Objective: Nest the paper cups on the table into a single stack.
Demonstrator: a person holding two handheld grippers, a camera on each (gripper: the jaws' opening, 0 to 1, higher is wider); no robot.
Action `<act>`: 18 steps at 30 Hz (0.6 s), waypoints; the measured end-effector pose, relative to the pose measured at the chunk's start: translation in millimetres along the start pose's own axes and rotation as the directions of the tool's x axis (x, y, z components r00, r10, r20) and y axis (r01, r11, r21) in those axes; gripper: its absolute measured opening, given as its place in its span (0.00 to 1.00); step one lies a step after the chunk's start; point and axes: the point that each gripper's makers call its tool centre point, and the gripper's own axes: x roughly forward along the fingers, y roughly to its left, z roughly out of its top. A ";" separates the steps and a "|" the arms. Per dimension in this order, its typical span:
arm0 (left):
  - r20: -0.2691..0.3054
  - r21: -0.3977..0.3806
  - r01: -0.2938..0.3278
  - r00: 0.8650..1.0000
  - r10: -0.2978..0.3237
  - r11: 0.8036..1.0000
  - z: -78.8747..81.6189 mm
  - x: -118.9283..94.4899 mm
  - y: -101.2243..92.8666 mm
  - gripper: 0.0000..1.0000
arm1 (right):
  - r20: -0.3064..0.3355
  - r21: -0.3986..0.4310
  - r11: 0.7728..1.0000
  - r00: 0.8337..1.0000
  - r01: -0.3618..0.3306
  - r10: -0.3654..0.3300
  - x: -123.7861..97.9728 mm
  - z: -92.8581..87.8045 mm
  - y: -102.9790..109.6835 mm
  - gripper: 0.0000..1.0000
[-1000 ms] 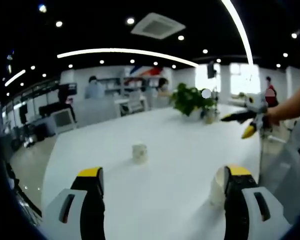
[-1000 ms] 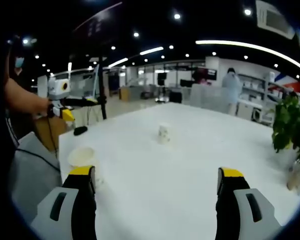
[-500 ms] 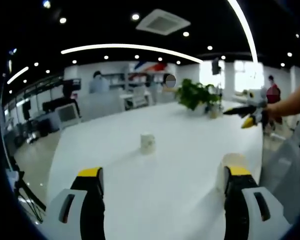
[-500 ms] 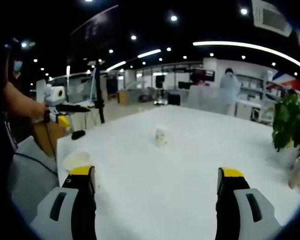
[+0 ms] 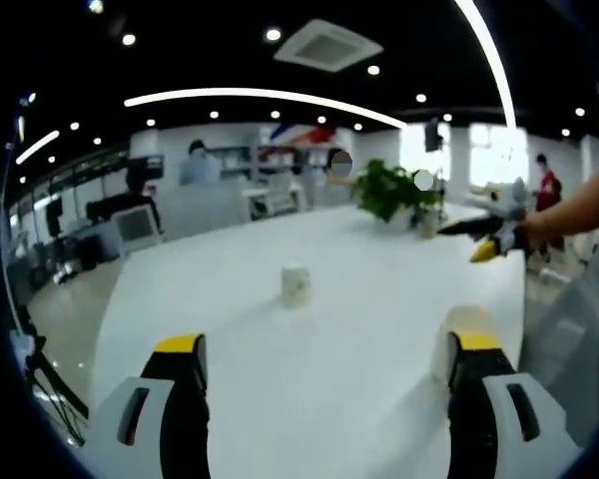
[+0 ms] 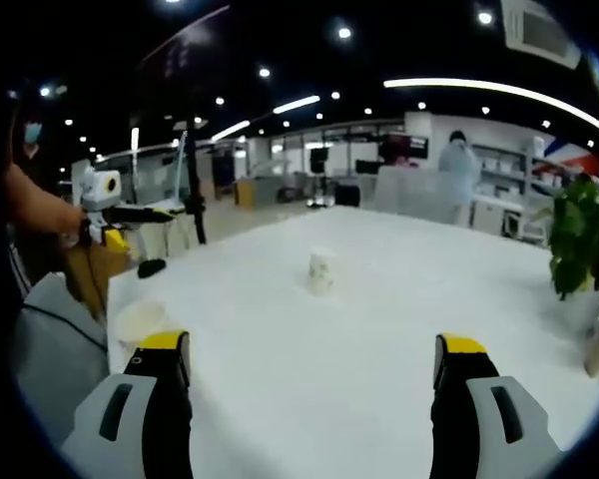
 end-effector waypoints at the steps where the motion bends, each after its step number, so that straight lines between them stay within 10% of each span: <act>1: 0.000 -0.002 -0.001 1.000 0.001 1.000 -1.4 0.2 0.5 0.98 | 0.006 -0.005 1.000 1.000 -0.004 0.004 3.4 1.3 1.6 1.00; 18: -0.031 0.022 0.014 0.999 -0.013 1.000 -10.5 7.8 -6.7 0.98 | 0.044 -0.016 1.000 0.999 -0.002 0.003 81.3 12.0 -4.4 1.00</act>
